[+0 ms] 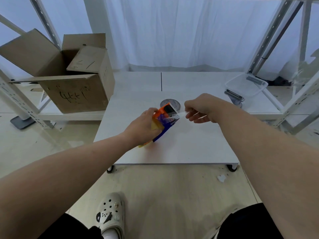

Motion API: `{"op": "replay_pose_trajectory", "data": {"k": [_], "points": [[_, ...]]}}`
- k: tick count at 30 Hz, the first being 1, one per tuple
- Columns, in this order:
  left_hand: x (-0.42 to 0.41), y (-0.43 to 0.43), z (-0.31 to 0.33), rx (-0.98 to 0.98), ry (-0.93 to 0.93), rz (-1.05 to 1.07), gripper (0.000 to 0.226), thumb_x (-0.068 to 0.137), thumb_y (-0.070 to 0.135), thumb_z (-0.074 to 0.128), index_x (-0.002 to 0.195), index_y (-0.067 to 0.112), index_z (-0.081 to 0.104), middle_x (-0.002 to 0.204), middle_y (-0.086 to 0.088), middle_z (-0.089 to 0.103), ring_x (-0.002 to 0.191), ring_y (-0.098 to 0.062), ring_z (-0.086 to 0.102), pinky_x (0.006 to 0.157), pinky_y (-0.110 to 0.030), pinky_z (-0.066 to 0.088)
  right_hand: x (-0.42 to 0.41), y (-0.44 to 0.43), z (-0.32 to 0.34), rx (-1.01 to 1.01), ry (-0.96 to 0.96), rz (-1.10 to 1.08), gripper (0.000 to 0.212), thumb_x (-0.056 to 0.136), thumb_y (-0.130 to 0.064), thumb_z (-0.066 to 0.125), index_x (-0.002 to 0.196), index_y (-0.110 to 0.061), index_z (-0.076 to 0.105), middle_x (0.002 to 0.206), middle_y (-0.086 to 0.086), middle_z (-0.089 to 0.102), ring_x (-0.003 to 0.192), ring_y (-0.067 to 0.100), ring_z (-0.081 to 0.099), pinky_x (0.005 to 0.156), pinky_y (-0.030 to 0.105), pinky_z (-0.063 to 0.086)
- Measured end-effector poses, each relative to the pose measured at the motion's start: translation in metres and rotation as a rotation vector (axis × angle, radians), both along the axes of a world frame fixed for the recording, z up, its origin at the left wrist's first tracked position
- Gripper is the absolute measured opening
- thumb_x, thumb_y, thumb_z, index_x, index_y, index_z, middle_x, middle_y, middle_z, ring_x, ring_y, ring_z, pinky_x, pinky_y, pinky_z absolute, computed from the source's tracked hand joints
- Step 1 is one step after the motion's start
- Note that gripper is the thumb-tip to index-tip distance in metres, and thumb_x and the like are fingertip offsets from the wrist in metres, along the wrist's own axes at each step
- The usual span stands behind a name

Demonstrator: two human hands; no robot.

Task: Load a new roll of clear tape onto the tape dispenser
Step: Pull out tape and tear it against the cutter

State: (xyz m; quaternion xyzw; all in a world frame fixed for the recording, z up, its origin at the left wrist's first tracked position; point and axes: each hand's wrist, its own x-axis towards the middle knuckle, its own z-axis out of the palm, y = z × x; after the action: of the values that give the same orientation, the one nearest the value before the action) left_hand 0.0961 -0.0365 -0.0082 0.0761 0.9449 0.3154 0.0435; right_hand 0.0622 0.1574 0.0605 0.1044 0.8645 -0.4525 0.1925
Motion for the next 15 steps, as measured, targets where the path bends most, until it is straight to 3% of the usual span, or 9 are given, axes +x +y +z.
{"op": "replay_pose_trajectory", "data": {"k": [9, 15], "points": [[0.004, -0.002, -0.001, -0.088, 0.06, -0.115, 0.073, 0.085, 0.029, 0.063, 0.144, 0.03, 0.019, 0.141, 0.0, 0.037, 0.11, -0.025, 0.055, 0.088, -0.034, 0.047, -0.003, -0.002, -0.004, -0.002, 0.042, -0.13, 0.007, 0.081, -0.006, 0.053, 0.073, -0.005, 0.053, 0.07, 0.011, 0.057, 0.055, 0.017, 0.052, 0.053, 0.023, 0.042], [-0.001, -0.004, -0.002, -0.131, 0.034, -0.166, 0.071, 0.084, 0.033, 0.064, 0.142, 0.029, 0.024, 0.141, 0.003, 0.037, 0.11, -0.023, 0.055, 0.087, -0.032, 0.047, -0.009, -0.002, -0.012, 0.083, 0.239, -0.109, 0.009, 0.081, -0.007, 0.058, 0.074, -0.003, 0.057, 0.071, 0.013, 0.061, 0.059, 0.021, 0.055, 0.056, 0.027, 0.044]]}}
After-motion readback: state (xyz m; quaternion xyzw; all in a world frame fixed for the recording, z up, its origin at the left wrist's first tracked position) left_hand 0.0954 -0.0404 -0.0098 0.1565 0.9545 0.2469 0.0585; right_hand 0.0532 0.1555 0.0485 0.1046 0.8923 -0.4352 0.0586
